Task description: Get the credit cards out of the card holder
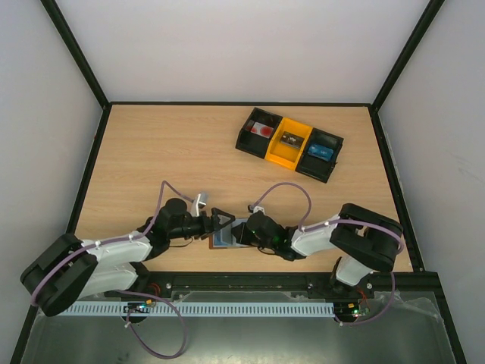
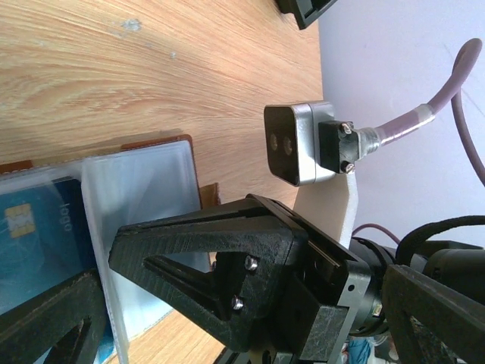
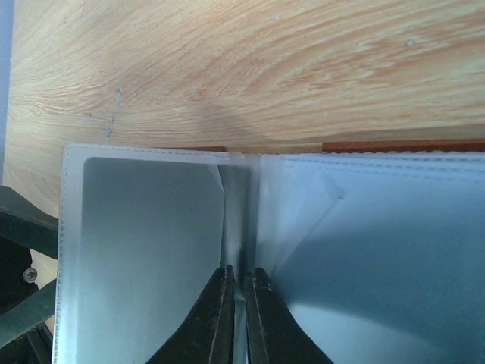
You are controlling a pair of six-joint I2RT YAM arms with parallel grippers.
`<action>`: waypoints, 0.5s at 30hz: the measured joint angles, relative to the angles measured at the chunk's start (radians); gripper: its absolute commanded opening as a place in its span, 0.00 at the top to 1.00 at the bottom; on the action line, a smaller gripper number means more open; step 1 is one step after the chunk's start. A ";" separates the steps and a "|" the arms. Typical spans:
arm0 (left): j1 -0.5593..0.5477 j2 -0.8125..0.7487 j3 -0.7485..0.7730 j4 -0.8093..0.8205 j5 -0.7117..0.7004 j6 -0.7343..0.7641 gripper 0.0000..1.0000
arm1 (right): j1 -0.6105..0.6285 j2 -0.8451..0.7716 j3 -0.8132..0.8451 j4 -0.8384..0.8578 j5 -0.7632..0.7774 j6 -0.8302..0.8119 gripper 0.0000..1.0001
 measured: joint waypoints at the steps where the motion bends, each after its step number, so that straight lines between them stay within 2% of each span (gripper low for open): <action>1: -0.001 0.000 0.003 0.001 0.000 -0.001 0.00 | 0.000 -0.007 -0.003 0.000 0.002 0.000 0.91; 10: -0.029 0.011 0.011 0.037 -0.001 -0.026 0.00 | 0.000 -0.084 -0.034 -0.004 0.033 0.000 0.92; 15: -0.046 0.032 0.026 0.052 -0.003 -0.034 0.00 | 0.000 -0.187 -0.068 -0.059 0.086 0.002 0.92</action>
